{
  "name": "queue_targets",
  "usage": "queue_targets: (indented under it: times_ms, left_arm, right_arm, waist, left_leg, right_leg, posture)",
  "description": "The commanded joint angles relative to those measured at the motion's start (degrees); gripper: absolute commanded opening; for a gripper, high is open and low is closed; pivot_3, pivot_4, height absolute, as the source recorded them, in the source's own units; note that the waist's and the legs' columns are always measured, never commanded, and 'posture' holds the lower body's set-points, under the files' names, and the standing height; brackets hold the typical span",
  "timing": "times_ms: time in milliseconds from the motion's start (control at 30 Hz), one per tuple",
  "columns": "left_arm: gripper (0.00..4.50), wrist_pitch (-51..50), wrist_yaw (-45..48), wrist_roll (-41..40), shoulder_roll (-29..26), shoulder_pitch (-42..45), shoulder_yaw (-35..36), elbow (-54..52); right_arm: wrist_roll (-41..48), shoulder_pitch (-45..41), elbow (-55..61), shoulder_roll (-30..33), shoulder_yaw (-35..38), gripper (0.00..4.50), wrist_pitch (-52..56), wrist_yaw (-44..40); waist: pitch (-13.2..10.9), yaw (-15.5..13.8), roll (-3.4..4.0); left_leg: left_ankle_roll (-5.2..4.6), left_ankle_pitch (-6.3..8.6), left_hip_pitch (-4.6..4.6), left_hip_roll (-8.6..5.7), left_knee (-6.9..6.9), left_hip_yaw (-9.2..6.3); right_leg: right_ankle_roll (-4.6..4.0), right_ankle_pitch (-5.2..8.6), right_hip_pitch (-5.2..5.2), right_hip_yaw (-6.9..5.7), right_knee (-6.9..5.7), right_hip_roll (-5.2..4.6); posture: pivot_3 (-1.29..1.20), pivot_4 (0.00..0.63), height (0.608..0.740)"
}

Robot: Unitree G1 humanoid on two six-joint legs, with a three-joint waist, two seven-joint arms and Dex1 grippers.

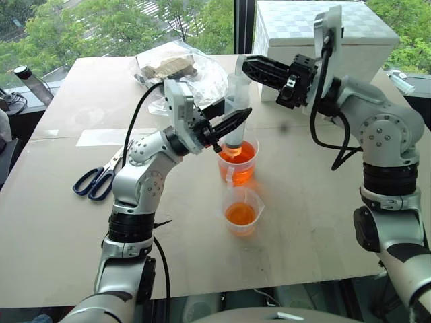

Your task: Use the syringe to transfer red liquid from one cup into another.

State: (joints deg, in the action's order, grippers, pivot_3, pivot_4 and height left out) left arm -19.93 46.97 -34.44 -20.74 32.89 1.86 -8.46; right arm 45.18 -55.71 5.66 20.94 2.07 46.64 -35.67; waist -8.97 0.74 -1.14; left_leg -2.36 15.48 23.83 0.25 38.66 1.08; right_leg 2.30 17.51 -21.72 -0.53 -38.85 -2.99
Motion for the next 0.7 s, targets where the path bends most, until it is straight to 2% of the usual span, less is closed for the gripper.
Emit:
queue_targets:
  times_ms: [33,67,100,133,233,267,500,700]
  left_arm:
    - [1.42,0.41,0.39,0.16,0.53,0.54,-0.76,-1.12]
    - [1.42,0.32,0.19,-0.03,0.74,0.95,-0.55,-1.34]
    - [1.42,0.3,-0.03,-0.23,0.95,1.57,-0.27,-1.4]
    - [1.42,0.21,-0.28,-0.42,1.09,2.26,0.06,-1.46]
    - [1.42,0.01,-0.37,-0.67,1.02,3.9,0.72,-1.67]
    - [1.42,-0.22,-0.44,-0.85,0.86,4.74,0.97,-1.69]
    - [1.42,-1.09,-0.44,-1.25,0.39,8.51,1.96,-0.66]
    - [1.42,-1.75,-0.57,-1.75,0.32,9.68,2.55,-0.03]
  right_arm:
    - [0.61,-2.12,2.45,2.79,2.36,0.05,2.39,0.83]
    - [0.7,-2.22,2.15,2.78,2.62,0.05,2.46,1.06]
    - [1.22,-2.55,1.46,2.68,3.16,0.65,2.69,1.07]
    - [1.68,-2.76,1.13,2.68,3.74,0.94,2.43,0.68]
    - [2.25,-3.15,1.08,3.15,4.87,2.56,2.38,-0.07]
    - [2.43,-3.05,1.0,3.93,5.45,2.83,2.31,-0.97]
    - [5.13,-1.94,-1.01,8.89,9.89,2.83,3.17,-5.09]
    - [4.82,-1.17,-1.61,10.0,10.46,2.83,2.32,-5.15]
  waist:
    - [0.0,-0.05,0.0]
    - [0.0,-0.04,0.0]
    - [0.0,0.0,0.0]
    - [0.0,0.01,0.0]
    - [0.0,0.07,0.0]
    - [0.0,0.06,0.0]
    - [0.0,-0.18,0.0]
    - [0.0,0.24,0.0]
  left_leg:
    - [0.0,0.0,0.0,0.0,0.0,0.0]
    - [0.0,0.0,0.0,0.0,0.0,0.0]
    - [0.0,0.0,0.0,0.0,0.0,0.0]
    - [0.0,0.0,0.0,0.0,0.0,0.0]
    - [0.0,0.0,0.0,0.0,0.0,0.0]
    - [0.0,0.0,-0.01,0.0,-0.02,0.0]
    - [-0.01,0.01,0.03,0.0,-0.02,0.01]
    - [0.0,0.0,0.0,0.01,-0.06,0.02]
  right_leg:
    - [0.0,0.0,0.0,0.0,0.0,0.0]
    - [0.0,0.0,0.01,0.0,0.0,-0.01]
    - [0.0,0.0,0.0,0.0,0.0,-0.01]
    - [0.0,0.0,0.0,0.01,0.0,-0.01]
    - [0.0,0.0,0.0,0.01,0.01,0.0]
    - [0.0,0.0,0.0,0.01,0.0,0.0]
    - [0.0,0.0,0.01,-0.01,0.02,-0.01]
    - [0.0,0.0,0.0,0.03,0.02,0.01]
  posture:
    - [0.0,0.15,0.74]
    - [0.0,0.15,0.74]
    - [0.0,0.15,0.74]
    - [0.0,0.15,0.74]
    - [0.0,0.15,0.74]
    - [0.0,0.15,0.74]
    - [0.0,0.15,0.74]
    - [0.0,0.15,0.74]
